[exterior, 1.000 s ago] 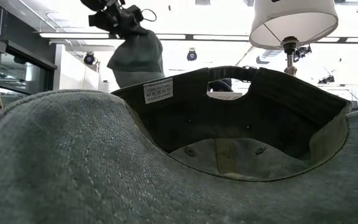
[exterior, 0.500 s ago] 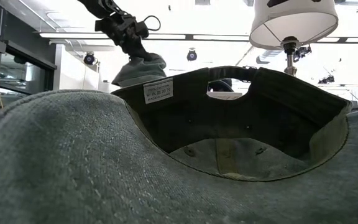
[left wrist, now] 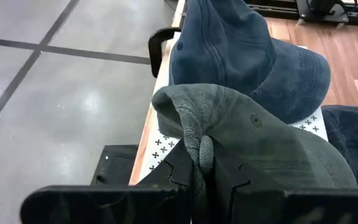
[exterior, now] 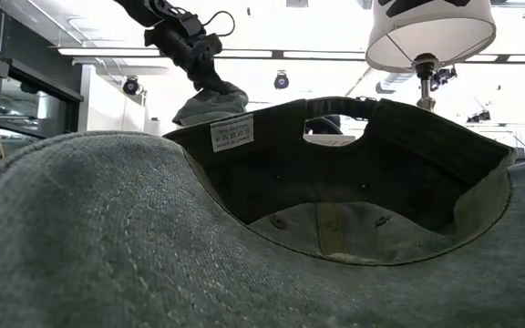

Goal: Pick & Place hat
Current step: Put the right gray cap on the shelf

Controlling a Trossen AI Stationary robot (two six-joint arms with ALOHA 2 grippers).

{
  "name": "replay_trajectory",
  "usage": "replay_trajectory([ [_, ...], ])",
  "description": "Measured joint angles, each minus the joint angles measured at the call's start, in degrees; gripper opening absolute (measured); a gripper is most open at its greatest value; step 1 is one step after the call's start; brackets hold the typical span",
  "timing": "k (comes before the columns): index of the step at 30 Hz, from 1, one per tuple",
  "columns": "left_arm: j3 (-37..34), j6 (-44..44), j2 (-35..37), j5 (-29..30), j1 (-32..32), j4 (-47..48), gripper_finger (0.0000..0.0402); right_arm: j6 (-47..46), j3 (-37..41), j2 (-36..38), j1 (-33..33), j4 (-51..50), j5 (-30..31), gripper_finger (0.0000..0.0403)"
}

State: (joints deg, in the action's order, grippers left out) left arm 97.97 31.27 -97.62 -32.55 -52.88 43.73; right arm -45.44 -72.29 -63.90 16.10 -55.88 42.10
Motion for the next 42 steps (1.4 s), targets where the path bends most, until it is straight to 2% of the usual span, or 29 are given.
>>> replay_trajectory([
  [17, 0.0, 1.97, -0.02, -0.13, 0.02, -1.7, 0.0026, -0.67, 0.0, 0.02, 0.0, 0.0, 1.36, 0.0134],
  [25, -0.02, 1.95, -0.04, -1.5, 0.02, -3.4, 0.0018, -0.63, 0.0, 0.02, 0.0, 0.0, 1.51, 0.0134],
  [36, -0.26, 5.83, -3.08, -8.1, 1.53, -2.01, 0.0018, -0.38, 0.0, 0.04, 0.0, -0.02, 0.71, 0.0134],
  [42, -0.24, 6.05, -4.62, -4.76, 2.75, -2.69, 0.0026, 0.46, 0.0, 0.04, 0.02, 0.0, -0.51, 0.0134],
])
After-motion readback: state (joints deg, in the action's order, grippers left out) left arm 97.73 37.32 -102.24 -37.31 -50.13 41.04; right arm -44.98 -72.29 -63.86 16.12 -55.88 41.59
